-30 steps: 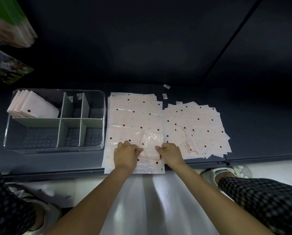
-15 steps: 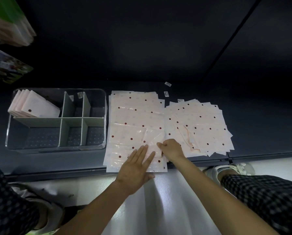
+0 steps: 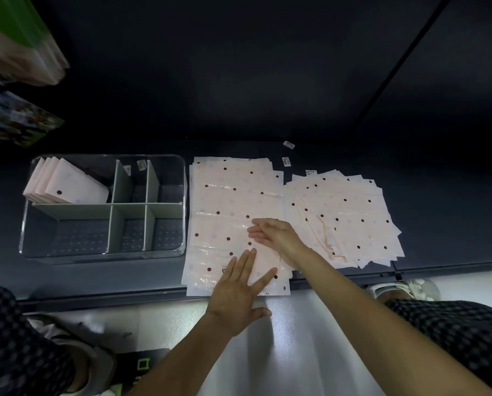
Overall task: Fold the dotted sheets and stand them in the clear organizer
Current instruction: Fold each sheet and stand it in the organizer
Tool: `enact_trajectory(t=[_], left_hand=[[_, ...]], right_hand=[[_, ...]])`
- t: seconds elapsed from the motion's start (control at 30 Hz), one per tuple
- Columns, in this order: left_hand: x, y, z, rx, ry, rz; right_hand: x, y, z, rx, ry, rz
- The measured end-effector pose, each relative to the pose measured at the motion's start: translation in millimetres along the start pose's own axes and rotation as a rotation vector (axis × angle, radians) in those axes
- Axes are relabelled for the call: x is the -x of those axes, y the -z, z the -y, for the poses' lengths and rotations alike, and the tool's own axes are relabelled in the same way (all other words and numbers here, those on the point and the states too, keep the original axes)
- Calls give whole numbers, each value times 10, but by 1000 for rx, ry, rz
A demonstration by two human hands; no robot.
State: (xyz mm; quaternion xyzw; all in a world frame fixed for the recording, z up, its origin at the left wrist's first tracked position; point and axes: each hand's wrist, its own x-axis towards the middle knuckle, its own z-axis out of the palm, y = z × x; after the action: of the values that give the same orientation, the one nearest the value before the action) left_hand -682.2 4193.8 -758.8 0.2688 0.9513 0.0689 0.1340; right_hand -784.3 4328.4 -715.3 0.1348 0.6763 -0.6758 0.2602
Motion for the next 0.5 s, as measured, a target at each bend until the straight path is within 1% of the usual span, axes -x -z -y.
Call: enact_trajectory(t=[0.07,0.2,0.23,0.33,0.4,0.5], left_hand=[[-5,4,-4,11,-2,-11],[10,10,7,41,-1,-1],[9,13,15,42,-2,0],[-6,18,51,73,-9,-10],[-19,38,97,155,1,-36],[-42,108,212,250,7,-93]], right_hand=[[-88,40,43,-79,-15,-36],[-156,50,96,-105,7,-73],[-138,34,101,-44,44,-90],[2,6,46,352,281,-161],[162,24,-77,554,390,-146],[381,151,-355,813,474,-91]])
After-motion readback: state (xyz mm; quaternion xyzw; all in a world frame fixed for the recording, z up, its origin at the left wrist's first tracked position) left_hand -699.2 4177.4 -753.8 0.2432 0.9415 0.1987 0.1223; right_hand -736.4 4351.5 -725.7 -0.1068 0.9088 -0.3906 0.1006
